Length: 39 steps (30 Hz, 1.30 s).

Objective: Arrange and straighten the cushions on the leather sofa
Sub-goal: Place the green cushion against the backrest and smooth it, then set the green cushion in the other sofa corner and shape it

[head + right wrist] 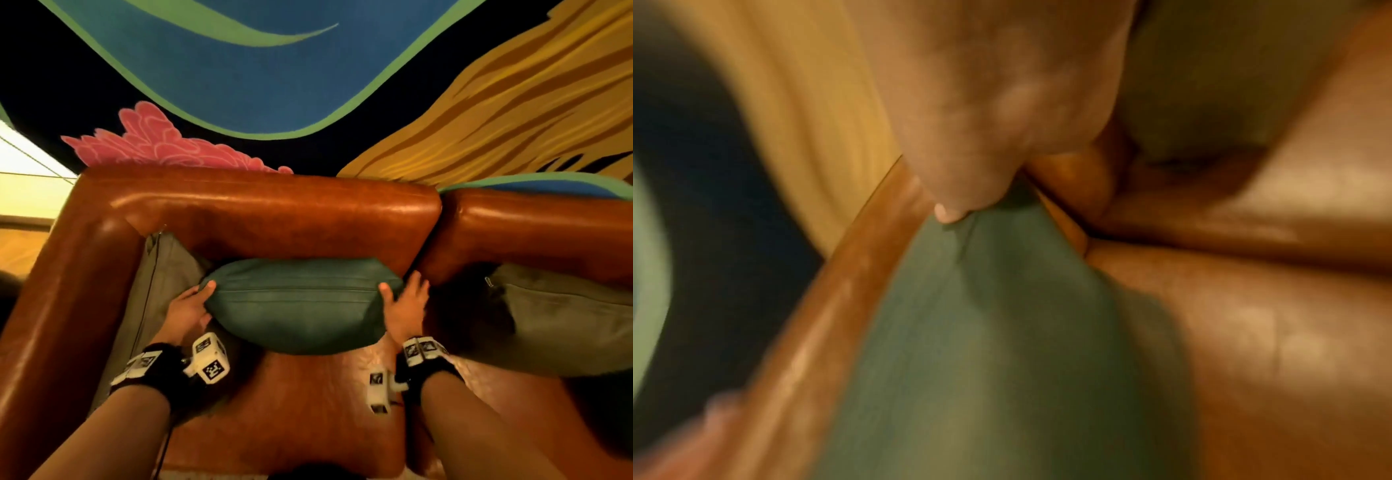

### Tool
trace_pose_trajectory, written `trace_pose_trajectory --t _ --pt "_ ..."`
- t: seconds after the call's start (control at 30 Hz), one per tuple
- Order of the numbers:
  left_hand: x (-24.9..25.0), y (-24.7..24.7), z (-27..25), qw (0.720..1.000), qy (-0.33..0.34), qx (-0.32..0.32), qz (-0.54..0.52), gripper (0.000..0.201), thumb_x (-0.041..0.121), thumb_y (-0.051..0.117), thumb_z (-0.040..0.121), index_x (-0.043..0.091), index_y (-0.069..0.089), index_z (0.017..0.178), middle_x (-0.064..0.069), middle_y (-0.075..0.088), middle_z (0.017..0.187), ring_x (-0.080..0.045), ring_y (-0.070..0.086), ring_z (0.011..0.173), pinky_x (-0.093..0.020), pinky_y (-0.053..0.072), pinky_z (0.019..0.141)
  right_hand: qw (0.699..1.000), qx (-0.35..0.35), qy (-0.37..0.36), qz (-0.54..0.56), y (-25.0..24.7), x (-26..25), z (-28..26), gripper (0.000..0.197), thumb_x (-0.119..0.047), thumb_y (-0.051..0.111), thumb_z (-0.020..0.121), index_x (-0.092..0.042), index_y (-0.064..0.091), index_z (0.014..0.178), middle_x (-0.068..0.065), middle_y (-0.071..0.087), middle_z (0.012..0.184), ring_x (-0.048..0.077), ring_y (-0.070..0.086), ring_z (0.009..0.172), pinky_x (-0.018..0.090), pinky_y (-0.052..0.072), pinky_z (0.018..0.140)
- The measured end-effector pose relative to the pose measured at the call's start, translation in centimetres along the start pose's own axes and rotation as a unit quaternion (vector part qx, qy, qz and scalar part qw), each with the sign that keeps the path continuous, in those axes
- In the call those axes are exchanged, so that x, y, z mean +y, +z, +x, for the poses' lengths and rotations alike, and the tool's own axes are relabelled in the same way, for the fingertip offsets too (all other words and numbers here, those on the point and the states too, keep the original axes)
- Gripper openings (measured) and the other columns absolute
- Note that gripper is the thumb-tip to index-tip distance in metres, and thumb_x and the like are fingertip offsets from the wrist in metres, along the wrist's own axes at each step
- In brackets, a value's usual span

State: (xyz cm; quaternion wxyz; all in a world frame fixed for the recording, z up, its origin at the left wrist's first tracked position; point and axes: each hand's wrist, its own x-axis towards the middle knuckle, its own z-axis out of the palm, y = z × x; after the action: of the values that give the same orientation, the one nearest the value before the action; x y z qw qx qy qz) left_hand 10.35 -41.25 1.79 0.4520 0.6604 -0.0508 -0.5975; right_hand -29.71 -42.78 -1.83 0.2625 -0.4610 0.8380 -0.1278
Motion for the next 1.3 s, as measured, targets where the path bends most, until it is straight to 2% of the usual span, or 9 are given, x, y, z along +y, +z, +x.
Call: trace_pose_trajectory --t 0.13,0.23,0.43,0.67,0.87,1.0,1.07,1.2,1.3 --pt "-0.3 0.9 -1.0 0.999 0.023 -0.009 0.021 0.022 0.018 0.063 0.095 0.006 0.065 0.114 -0.014 0.073 0.108 -0.022 0.073 0.092 -0.038 0.056 0.089 0.975 0.05 0.09 0.199 -1.8 -1.0 0.0 0.039 -0.034 0.063 0.097 0.004 0.07 0.102 0.028 0.071 0.097 0.043 0.066 0.094 0.032 0.038 0.072" --pt "0.1 -0.2 -1.3 0.999 0.029 0.013 0.03 0.012 0.017 0.066 0.093 0.011 0.066 0.104 -0.003 0.078 0.085 -0.014 0.075 0.077 -0.03 0.058 0.073 0.965 0.11 0.049 0.233 -2.6 -1.2 -0.5 0.027 -0.029 0.065 0.096 -0.003 0.073 0.093 0.018 0.072 0.082 0.034 0.066 0.08 0.035 0.047 0.07" --pt "0.2 -1.6 1.0 0.999 -0.005 -0.001 0.035 0.027 0.02 0.069 0.091 0.006 0.067 0.114 -0.019 0.069 0.118 -0.02 0.072 0.095 -0.032 0.06 0.081 0.945 0.054 0.134 0.293 -1.2 -0.9 -0.4 0.023 -0.026 0.078 0.086 -0.006 0.078 0.097 0.011 0.075 0.086 0.029 0.069 0.082 0.037 0.055 0.08" --pt "2.3 -2.3 1.4 0.999 0.004 0.032 0.025 0.066 0.017 0.084 0.074 0.004 0.057 0.132 -0.015 0.072 0.118 -0.023 0.072 0.103 -0.035 0.057 0.084 0.751 -0.07 0.193 0.628 -4.5 -1.1 0.4 0.026 -0.001 0.079 0.081 0.001 0.067 0.104 0.019 0.074 0.095 0.025 0.075 0.077 0.029 0.06 0.064" --pt "1.2 -1.1 1.7 0.994 0.041 -0.002 0.099 0.035 0.023 0.074 0.088 0.006 0.063 0.116 -0.01 0.068 0.107 -0.021 0.067 0.094 -0.03 0.058 0.082 0.802 -0.084 0.22 0.549 -2.4 0.0 0.7 0.034 -0.017 0.088 0.074 0.006 0.069 0.091 0.024 0.074 0.102 0.036 0.074 0.089 0.047 0.061 0.085" --pt "2.0 -1.9 3.0 0.993 0.012 0.023 0.112 0.067 0.023 0.086 0.073 0.0 0.057 0.129 -0.016 0.069 0.118 -0.028 0.067 0.109 -0.043 0.052 0.099 0.812 -0.052 0.204 0.545 -3.1 -0.5 1.3 0.018 -0.016 0.086 0.075 -0.01 0.069 0.078 0.019 0.074 0.094 0.035 0.072 0.09 0.04 0.062 0.075" --pt "1.7 -1.5 2.8 0.988 0.001 0.074 0.137 0.069 0.021 0.086 0.073 -0.001 0.056 0.132 -0.021 0.067 0.122 -0.033 0.066 0.112 -0.046 0.051 0.1 0.886 0.005 0.229 0.403 -2.9 -0.9 0.8 0.03 -0.027 0.089 0.067 -0.015 0.075 0.091 0.018 0.074 0.103 0.039 0.071 0.1 0.047 0.059 0.087" --pt "-0.4 3.4 -2.5 0.791 0.341 0.184 0.474 0.036 0.018 0.063 0.09 0.001 0.062 0.123 -0.022 0.063 0.121 -0.039 0.056 0.118 -0.045 0.042 0.105 0.982 0.182 -0.015 0.052 -1.6 -5.2 -5.3 0.044 -0.022 0.066 0.083 -0.023 0.061 0.126 0.013 0.055 0.13 0.036 0.055 0.116 0.048 0.049 0.092" --pt "-3.9 7.9 -6.2 0.668 0.483 -0.048 0.564 0.032 0.019 0.053 0.092 0.014 0.065 0.121 -0.009 0.061 0.13 -0.029 0.054 0.123 -0.039 0.039 0.109 0.957 0.034 -0.285 -0.035 1.6 -8.0 -9.6 0.056 -0.022 0.056 0.081 -0.024 0.056 0.136 0.005 0.054 0.141 0.027 0.048 0.134 0.047 0.045 0.102"
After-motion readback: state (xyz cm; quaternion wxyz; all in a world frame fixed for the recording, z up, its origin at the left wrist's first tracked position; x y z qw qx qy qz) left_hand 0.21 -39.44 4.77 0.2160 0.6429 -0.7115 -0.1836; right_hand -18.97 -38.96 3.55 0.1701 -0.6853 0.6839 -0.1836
